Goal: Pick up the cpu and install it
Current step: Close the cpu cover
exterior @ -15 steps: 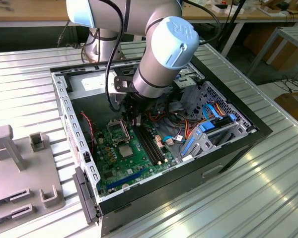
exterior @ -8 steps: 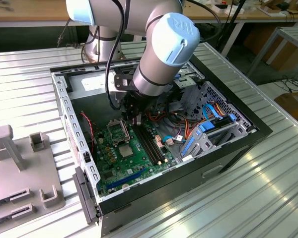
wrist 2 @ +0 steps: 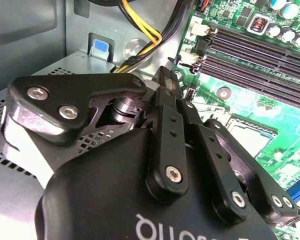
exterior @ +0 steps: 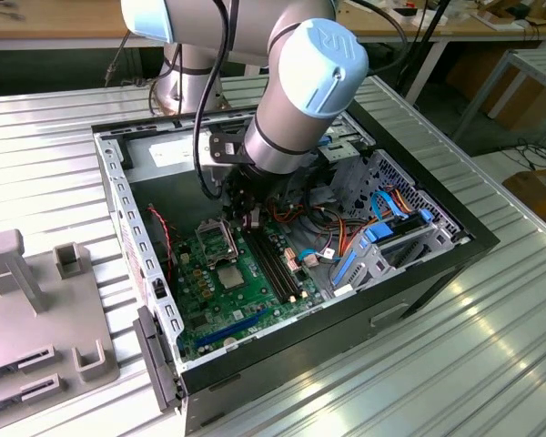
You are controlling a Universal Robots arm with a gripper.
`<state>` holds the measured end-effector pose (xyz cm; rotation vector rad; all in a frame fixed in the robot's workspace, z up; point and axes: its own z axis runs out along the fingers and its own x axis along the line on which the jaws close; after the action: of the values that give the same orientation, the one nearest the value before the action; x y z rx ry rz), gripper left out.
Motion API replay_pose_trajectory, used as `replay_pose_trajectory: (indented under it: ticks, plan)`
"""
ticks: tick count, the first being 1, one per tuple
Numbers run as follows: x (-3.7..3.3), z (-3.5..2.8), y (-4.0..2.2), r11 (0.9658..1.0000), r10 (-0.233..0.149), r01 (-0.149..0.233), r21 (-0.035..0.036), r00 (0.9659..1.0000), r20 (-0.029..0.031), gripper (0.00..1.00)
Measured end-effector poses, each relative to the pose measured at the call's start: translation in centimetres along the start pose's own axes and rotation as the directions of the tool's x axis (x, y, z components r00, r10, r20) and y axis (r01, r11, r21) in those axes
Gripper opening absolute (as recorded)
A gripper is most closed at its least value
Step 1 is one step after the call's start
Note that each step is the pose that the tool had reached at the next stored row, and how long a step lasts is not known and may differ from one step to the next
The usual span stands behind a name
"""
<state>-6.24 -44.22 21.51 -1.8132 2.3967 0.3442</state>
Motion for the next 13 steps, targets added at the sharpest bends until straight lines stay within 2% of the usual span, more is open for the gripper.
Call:
replay_pose_trajectory:
  ticks: [5, 13]
  plan:
    - [0.16, 0.68, -0.08, 1.0000, -0.001, 0.001, -0.0001, 1.0000, -0.0001, 0.11]
    - [-0.07, 0.72, -0.25, 1.0000, -0.001, 0.001, -0.0002, 1.0000, -0.0001, 0.11]
